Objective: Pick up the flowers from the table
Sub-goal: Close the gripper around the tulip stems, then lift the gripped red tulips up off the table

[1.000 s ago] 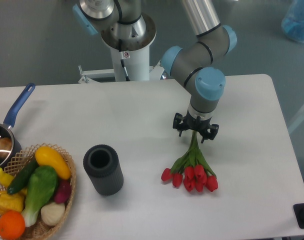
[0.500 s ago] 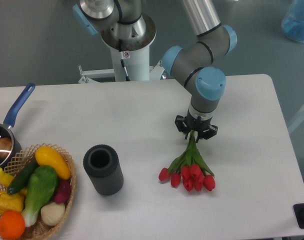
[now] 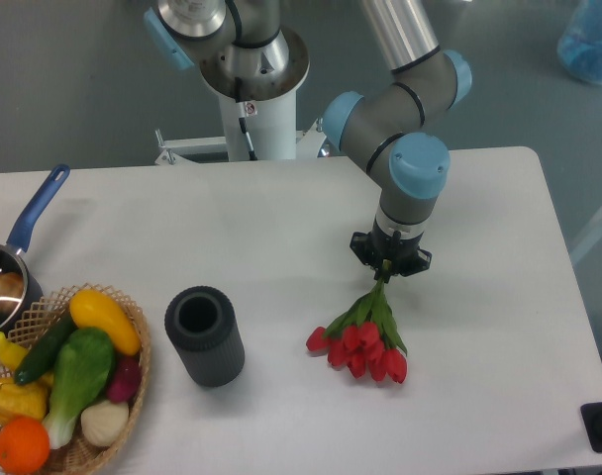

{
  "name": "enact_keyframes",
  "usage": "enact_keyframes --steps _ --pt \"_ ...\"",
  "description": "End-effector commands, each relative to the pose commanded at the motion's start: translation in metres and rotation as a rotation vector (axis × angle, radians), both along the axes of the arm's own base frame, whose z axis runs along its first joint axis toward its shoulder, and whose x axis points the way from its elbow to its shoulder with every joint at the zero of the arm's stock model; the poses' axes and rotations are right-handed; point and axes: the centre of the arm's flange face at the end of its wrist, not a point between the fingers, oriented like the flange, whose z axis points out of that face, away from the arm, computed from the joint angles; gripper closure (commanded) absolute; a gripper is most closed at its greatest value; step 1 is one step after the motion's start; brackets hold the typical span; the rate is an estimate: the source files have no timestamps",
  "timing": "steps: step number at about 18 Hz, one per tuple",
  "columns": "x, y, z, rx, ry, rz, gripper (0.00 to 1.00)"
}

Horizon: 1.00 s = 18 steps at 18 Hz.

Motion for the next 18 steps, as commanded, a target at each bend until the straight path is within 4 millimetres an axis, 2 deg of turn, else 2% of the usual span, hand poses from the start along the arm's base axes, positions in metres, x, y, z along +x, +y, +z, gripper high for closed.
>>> enact_keyframes --steps 3,6,10,15,17,18 --pt "-0.006 0.003 0.010 0.011 0.022 -0.002 0.86" --pt "-0.018 0.014 0.041 0.042 0.073 -0.006 0.86" --pt "-0.025 0.022 0.095 0.131 0.137 0.011 0.86" --pt "-0.036 0.044 0.177 0.350 0.182 0.073 0.86" --pt "-0.040 0.054 0.203 0.438 0.177 0.090 0.86" --pt "-0.041 0.055 0.209 0.464 0.173 0.088 0.86"
